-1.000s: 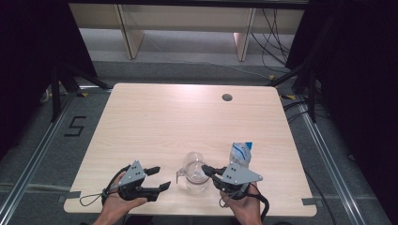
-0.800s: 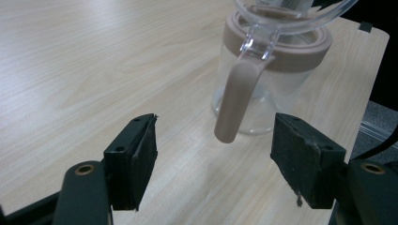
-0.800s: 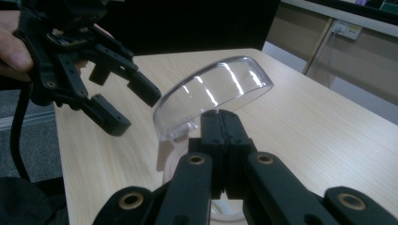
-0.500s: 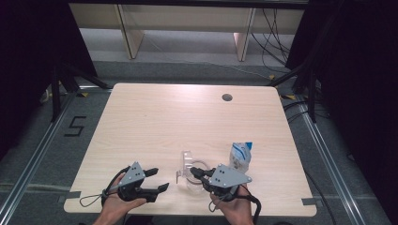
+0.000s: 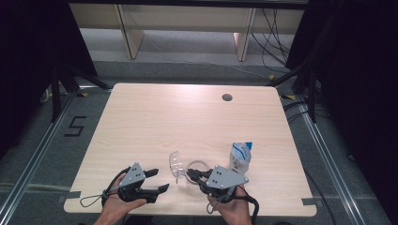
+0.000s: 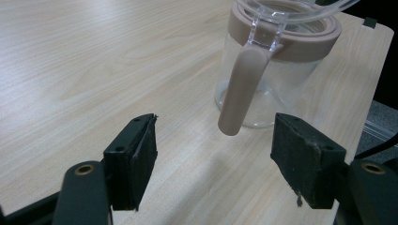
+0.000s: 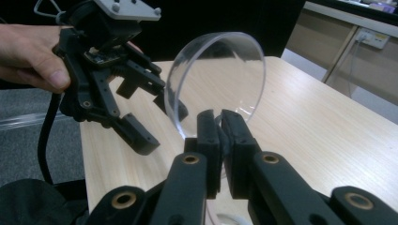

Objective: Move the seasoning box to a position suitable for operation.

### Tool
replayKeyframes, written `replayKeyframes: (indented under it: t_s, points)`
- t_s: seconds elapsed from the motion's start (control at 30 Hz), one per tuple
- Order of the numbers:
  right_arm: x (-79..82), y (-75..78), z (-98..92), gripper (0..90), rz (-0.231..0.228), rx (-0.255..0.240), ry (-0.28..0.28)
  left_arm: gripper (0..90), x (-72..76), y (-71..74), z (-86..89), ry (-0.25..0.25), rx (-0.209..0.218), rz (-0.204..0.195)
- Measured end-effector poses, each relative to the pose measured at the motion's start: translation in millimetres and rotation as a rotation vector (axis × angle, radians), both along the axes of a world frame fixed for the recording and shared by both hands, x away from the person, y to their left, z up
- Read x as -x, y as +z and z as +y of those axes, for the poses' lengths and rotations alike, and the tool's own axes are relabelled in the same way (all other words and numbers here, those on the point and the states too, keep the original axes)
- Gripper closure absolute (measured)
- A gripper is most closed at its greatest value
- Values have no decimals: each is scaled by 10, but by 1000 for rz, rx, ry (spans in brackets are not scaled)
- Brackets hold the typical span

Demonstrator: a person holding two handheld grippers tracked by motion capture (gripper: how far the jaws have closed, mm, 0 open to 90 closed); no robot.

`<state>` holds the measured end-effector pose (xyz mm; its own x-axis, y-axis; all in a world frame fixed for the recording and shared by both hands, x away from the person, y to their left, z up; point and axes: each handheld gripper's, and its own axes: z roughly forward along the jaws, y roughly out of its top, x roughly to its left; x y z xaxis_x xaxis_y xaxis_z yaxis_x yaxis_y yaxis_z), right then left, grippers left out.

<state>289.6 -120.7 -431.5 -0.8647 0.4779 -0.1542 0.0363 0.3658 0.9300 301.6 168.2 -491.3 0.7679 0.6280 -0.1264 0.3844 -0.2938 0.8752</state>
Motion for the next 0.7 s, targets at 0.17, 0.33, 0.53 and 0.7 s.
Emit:
replayKeyframes:
  t_s: [0.17,0.33,0.53,0.7]
  points:
    - [11,3,-86,794,8,-7,-23,298,-5,-7,-6,-4,1,-10]
    - [26,10,-230,639,16,-17,-78,294,-2,-7,-8,-6,4,-8]
    - [133,-1,-398,512,-2,-15,-147,291,-3,-2,10,1,7,-12]
    - [290,-49,-573,446,-8,-24,-242,289,-4,-2,22,2,6,-15]
